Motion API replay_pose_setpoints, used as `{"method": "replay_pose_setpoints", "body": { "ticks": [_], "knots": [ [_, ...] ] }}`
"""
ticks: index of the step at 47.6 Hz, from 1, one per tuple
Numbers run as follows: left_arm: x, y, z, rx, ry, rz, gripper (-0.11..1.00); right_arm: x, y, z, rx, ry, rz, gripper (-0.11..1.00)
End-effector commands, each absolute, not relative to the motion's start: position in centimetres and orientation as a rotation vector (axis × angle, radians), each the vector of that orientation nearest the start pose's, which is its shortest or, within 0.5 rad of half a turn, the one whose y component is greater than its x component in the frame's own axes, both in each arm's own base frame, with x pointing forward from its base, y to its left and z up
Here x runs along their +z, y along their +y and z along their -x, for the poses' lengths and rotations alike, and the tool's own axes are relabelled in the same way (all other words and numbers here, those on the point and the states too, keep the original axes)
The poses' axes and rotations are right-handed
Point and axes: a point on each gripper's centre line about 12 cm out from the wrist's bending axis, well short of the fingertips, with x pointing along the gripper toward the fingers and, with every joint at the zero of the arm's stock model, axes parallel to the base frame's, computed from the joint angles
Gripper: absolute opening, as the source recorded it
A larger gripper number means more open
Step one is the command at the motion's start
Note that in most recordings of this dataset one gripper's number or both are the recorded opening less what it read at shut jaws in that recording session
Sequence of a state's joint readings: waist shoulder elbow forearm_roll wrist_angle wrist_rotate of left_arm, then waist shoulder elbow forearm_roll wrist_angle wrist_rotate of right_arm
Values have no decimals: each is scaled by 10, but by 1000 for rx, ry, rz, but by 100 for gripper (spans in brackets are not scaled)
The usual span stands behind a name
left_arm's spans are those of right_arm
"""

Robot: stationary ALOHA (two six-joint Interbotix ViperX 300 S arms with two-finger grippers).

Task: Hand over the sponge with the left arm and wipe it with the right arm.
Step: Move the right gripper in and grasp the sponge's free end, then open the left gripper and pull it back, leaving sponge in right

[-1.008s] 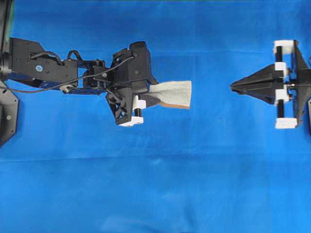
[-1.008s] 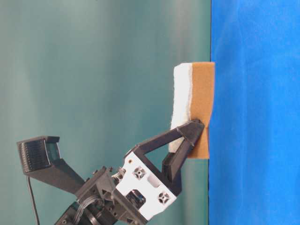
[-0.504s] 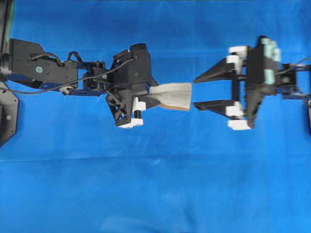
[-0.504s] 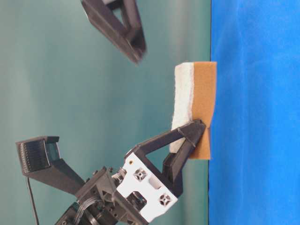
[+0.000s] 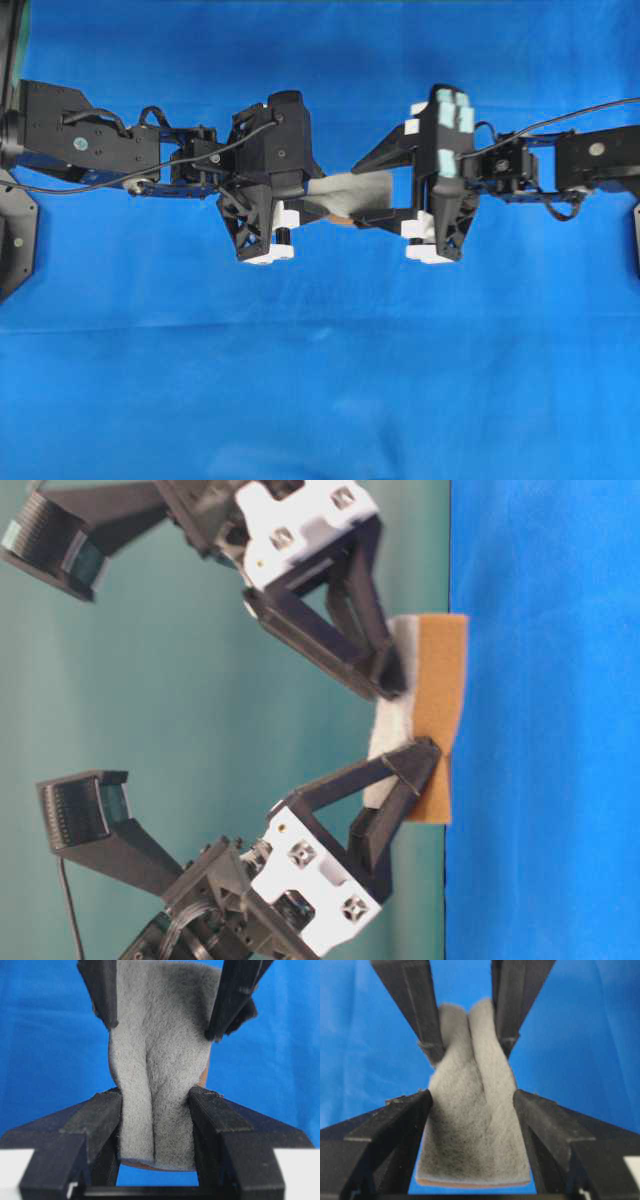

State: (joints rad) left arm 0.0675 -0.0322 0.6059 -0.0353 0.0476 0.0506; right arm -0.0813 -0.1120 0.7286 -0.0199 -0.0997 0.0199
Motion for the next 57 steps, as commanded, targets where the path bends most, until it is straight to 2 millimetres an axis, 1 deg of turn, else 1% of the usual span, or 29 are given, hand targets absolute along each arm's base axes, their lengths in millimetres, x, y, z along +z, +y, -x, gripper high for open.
{"method": "replay_pose_setpoints", "body": {
  "ticks": [1, 6, 17, 30, 35, 38, 41, 44, 46, 57],
  "knots": [
    [208, 25, -396, 55, 589, 0, 32, 206, -33, -379, -83, 503, -20, 70],
    [208, 26, -396, 56, 589, -1, 28, 199, -33, -381, -83, 527, -22, 70],
    [208, 26, -397, 56, 589, -3, 28, 184, -33, -384, -85, 564, -31, 70],
    [207, 24, -396, 49, 594, -7, 28, 184, -34, -384, -86, 565, -30, 70],
    [208, 22, -396, 46, 591, -10, 28, 184, -34, -384, -84, 566, -24, 68],
    [209, 22, -397, 46, 583, -10, 28, 184, -34, -384, -80, 571, -11, 63],
    [210, 22, -397, 45, 576, -13, 27, 183, -34, -383, -77, 584, -1, 49],
    [210, 22, -397, 44, 576, -18, 22, 182, -34, -382, -74, 599, 7, 34],
    [211, 23, -397, 44, 575, -23, 22, 182, -34, -382, -73, 607, 8, 27],
    [215, 23, -397, 43, 549, -33, 22, 188, -34, -379, -74, 601, 9, 26]
  ]
}}
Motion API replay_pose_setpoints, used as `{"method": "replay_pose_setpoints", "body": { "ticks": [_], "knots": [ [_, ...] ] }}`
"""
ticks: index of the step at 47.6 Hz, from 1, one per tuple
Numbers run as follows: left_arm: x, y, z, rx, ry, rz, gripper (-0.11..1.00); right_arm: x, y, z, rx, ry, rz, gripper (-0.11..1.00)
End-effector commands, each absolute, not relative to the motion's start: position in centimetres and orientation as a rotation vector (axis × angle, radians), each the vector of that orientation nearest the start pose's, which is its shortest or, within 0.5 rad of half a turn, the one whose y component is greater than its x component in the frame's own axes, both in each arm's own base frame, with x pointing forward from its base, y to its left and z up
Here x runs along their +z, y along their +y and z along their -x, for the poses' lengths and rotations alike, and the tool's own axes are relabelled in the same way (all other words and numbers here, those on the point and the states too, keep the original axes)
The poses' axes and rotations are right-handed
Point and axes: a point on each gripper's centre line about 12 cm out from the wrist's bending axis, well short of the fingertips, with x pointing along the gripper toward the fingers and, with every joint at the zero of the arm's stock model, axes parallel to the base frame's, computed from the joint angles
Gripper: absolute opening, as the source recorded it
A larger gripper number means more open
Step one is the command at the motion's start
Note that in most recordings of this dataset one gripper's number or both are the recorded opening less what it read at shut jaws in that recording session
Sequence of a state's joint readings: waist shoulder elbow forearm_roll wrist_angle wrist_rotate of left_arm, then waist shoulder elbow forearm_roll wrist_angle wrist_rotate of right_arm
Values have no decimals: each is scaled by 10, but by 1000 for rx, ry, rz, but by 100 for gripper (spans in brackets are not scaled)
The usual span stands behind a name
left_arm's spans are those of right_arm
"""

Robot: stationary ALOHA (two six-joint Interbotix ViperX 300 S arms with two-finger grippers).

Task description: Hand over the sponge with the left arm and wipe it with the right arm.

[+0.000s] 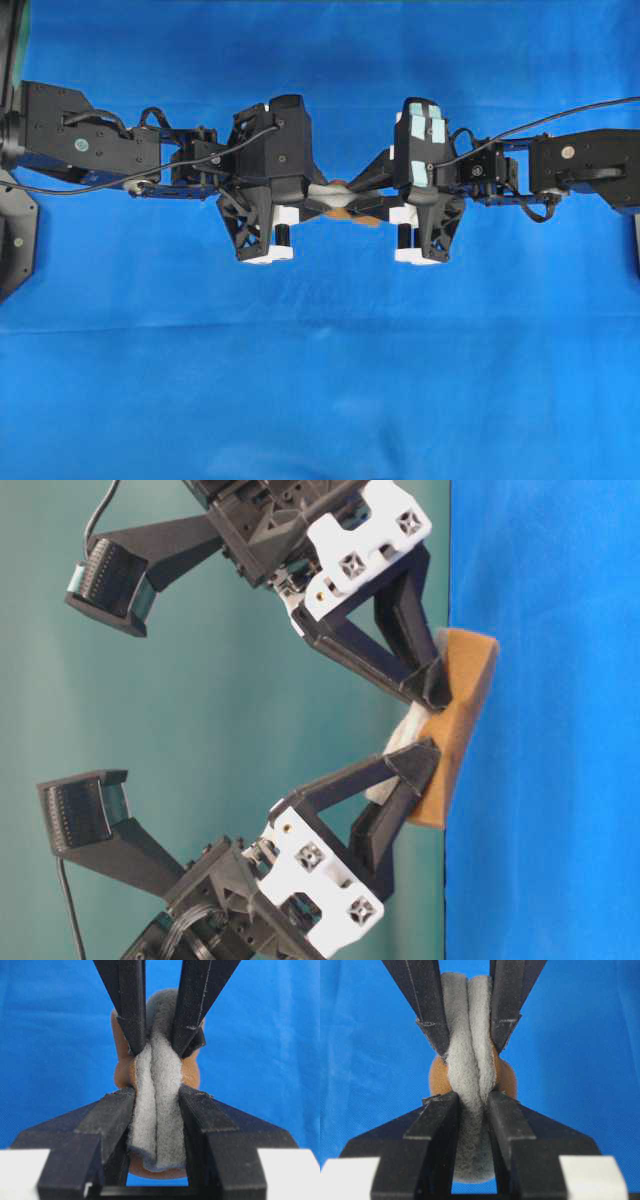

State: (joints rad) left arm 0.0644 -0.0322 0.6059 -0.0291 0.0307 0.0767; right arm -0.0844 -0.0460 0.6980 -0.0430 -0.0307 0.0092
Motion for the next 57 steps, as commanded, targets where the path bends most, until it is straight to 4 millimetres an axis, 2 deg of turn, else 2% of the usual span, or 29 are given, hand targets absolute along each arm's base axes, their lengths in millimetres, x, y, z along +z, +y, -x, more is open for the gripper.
{"method": "replay_pose_setpoints", "body": {
  "ticks": [1, 6, 14, 17, 32, 46, 57],
  "knots": [
    [216, 23, -396, 43, 546, -32, 22, 189, -34, -378, -76, 598, 8, 26],
    [223, 23, -392, 46, 522, -25, 26, 191, -33, -376, -75, 596, 7, 26],
    [233, 20, -376, 42, 469, -37, 75, 193, -31, -373, -70, 610, 9, 26],
    [238, 20, -367, 44, 437, -37, 85, 192, -29, -373, -65, 618, 10, 26],
    [253, 18, -325, 51, 293, -39, 82, 180, -18, -376, -36, 654, 17, 26],
    [257, 17, -302, 55, 241, -41, 82, 137, -5, -385, -6, 762, 14, 26],
    [257, 16, -297, 54, 236, -38, 82, 111, 1, -387, 5, 824, 11, 26]
  ]
}}
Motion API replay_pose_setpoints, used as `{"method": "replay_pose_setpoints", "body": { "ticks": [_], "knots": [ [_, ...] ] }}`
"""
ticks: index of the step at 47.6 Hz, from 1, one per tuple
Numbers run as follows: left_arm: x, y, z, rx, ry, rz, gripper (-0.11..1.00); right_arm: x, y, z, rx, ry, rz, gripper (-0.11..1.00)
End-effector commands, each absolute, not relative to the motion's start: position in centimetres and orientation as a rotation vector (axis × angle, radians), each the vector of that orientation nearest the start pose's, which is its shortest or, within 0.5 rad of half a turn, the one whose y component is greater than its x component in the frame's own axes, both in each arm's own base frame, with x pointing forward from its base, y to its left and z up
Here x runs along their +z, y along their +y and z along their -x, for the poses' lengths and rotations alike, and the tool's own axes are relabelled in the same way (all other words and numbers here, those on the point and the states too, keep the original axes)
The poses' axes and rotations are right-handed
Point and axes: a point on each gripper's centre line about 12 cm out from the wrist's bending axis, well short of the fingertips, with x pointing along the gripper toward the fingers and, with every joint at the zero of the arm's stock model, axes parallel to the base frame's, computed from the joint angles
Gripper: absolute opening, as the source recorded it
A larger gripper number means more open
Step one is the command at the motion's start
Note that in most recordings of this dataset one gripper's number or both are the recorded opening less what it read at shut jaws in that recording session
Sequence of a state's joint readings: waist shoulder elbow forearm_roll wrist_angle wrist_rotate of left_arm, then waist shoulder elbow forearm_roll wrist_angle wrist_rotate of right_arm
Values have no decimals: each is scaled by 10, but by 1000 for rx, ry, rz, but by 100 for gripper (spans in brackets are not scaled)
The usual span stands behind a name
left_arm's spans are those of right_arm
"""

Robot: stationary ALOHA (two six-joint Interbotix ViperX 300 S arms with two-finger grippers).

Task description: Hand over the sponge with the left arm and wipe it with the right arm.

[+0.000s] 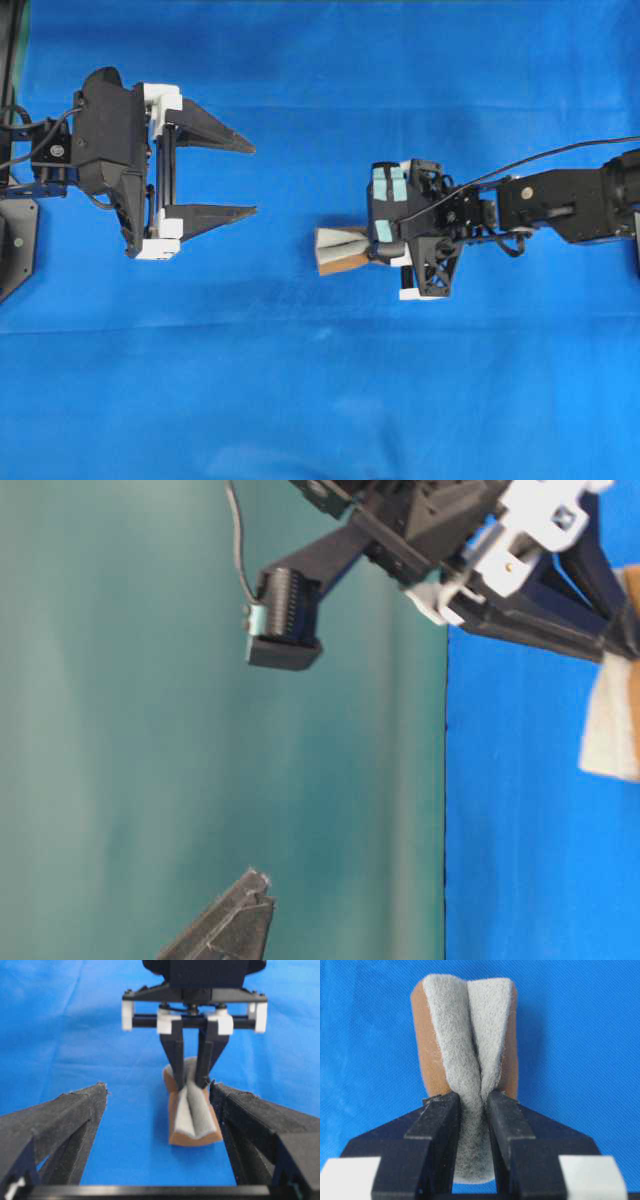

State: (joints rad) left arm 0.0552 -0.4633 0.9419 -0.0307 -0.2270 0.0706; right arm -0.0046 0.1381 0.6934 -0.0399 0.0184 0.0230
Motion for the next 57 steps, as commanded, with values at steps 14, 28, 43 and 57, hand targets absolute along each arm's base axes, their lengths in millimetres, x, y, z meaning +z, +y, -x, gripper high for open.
{"method": "replay_pose_setpoints", "body": {
  "ticks": [14, 28, 43, 57],
  "knots": [
    [258, 17, -298, 55, 238, -37, 82, 110, 1, -387, 6, 830, 12, 26],
    [257, 17, -297, 54, 241, -41, 82, 111, -49, -380, -105, 833, -14, 25],
    [257, 17, -297, 56, 244, -39, 81, 113, -111, -367, -217, 838, 17, 25],
    [257, 19, -297, 60, 244, -42, 81, 114, -109, -367, -215, 838, 13, 25]
  ]
}}
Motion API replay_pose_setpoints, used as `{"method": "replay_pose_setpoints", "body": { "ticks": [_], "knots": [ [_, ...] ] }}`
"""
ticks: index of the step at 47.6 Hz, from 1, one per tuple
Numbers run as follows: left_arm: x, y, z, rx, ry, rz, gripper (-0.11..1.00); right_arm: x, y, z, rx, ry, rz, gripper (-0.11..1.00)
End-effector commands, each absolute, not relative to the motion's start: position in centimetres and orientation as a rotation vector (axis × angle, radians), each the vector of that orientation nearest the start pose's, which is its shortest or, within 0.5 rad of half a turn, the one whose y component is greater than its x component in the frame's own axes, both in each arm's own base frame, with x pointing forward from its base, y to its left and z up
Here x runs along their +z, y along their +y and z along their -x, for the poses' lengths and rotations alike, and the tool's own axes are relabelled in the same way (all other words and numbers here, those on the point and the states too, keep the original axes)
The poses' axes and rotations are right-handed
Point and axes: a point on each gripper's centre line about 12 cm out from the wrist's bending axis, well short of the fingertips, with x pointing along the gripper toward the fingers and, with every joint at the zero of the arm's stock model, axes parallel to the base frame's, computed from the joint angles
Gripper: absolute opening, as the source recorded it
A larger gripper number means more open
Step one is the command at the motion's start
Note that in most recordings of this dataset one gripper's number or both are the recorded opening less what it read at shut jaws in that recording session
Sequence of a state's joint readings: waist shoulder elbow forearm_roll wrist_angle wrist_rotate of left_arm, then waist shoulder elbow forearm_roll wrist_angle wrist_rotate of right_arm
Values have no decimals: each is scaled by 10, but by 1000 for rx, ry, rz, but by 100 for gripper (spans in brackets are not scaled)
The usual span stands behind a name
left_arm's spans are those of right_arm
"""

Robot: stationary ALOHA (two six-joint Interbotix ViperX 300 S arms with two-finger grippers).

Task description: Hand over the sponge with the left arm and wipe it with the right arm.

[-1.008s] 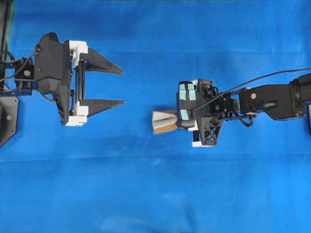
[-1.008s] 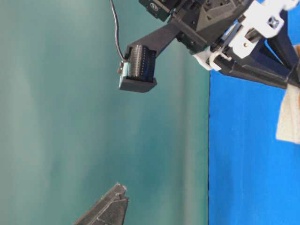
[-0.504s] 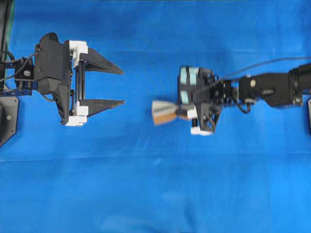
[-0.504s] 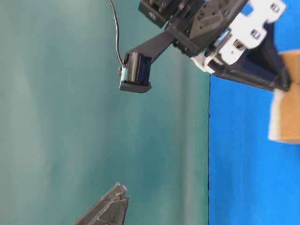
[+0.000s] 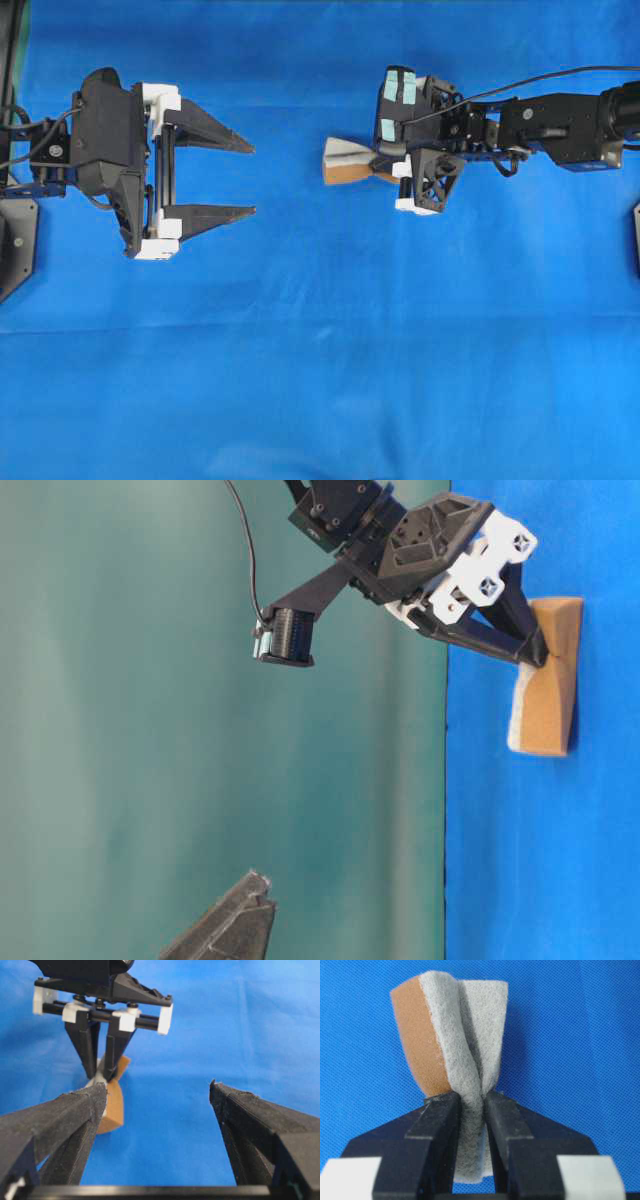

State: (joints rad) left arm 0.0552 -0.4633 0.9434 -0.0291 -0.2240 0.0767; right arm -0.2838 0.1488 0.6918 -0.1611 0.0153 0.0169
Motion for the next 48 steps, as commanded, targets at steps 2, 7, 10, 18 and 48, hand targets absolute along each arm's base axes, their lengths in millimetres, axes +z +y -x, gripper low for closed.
{"method": "replay_pose_setpoints", "body": {
  "ticks": [2, 7, 10, 18, 48],
  "knots": [
    [257, 19, -297, 60, 244, -42, 81, 113, -100, -369, -196, 839, 15, 25],
    [257, 19, -297, 61, 244, -40, 81, 111, -71, -374, -140, 839, 8, 25],
    [257, 19, -297, 61, 244, -40, 81, 110, -49, -376, -100, 841, -1, 25],
    [257, 19, -297, 61, 244, -40, 81, 107, 14, -377, 14, 849, -27, 25],
    [256, 19, -297, 60, 245, -42, 81, 114, -2, -383, -26, 888, -16, 25]
  ]
}}
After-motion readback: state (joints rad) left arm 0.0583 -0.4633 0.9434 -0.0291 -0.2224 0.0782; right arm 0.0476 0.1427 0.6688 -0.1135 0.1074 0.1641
